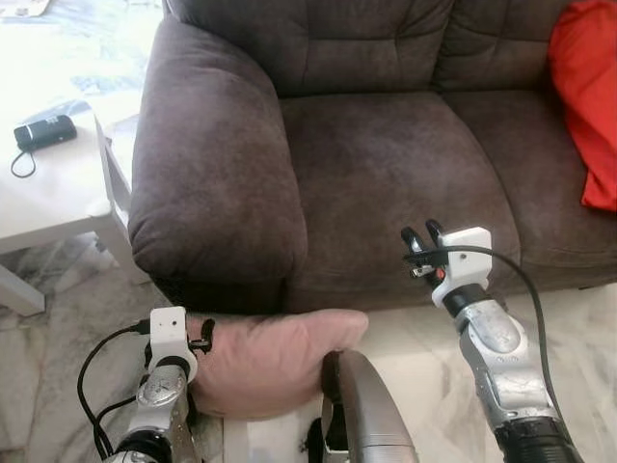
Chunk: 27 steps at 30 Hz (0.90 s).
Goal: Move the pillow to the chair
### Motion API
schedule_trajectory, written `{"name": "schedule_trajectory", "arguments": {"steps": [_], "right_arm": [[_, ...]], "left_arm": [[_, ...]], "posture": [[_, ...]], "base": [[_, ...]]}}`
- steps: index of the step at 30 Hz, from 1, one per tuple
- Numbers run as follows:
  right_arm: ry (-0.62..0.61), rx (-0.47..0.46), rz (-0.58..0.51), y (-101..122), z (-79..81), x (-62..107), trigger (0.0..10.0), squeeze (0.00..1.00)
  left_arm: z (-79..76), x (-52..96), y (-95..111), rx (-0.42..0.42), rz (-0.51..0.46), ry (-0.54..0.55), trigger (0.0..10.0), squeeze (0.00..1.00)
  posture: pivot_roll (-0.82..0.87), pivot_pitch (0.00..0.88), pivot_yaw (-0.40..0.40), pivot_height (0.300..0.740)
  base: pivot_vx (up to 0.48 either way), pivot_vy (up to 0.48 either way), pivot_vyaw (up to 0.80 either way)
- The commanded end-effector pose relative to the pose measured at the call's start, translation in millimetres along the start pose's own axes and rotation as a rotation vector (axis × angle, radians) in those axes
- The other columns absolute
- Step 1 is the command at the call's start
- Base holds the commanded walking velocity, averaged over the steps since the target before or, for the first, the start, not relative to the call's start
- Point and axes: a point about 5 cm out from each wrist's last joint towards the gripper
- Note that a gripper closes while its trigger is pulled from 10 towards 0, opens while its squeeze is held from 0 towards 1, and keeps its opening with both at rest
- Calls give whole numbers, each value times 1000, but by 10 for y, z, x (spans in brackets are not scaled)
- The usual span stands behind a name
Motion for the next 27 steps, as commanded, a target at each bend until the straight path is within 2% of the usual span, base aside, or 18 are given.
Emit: {"name": "schedule_trajectory", "arguments": {"steps": [1,10,15,21,27], "right_arm": [[-21,9,7,6,-82,65,10000,0],[-13,13,1,70,-111,121,10000,0],[11,-5,12,58,-81,125,10000,0],[19,-19,-2,139,-78,9,10000,0],[35,-26,-1,144,-36,62,10000,0]], "left_arm": [[10,50,-137,-2,54,10,10000,0],[22,10,-43,-1,24,28,10000,0],[70,2,-31,-12,21,50,10000,0],[151,-10,29,-12,-15,81,10000,0],[238,-29,61,-32,-16,120,10000,0]], "posture": [[-106,288,-164,540],[-126,316,-186,540],[-130,341,-199,540],[-124,369,-213,540],[-134,383,-220,540]], "base": [[0,0,0],[0,0,0],[0,0,0],[0,0,0],[0,0,0]]}}
Point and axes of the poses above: a point about 5 cm out from each wrist's last joint towards the gripper, its own x axis pointing back from the gripper into the wrist, its own y axis along the axis of the wrist's last joint, z = x × y, and after that the axes turned 8 degrees about -x, right-handed
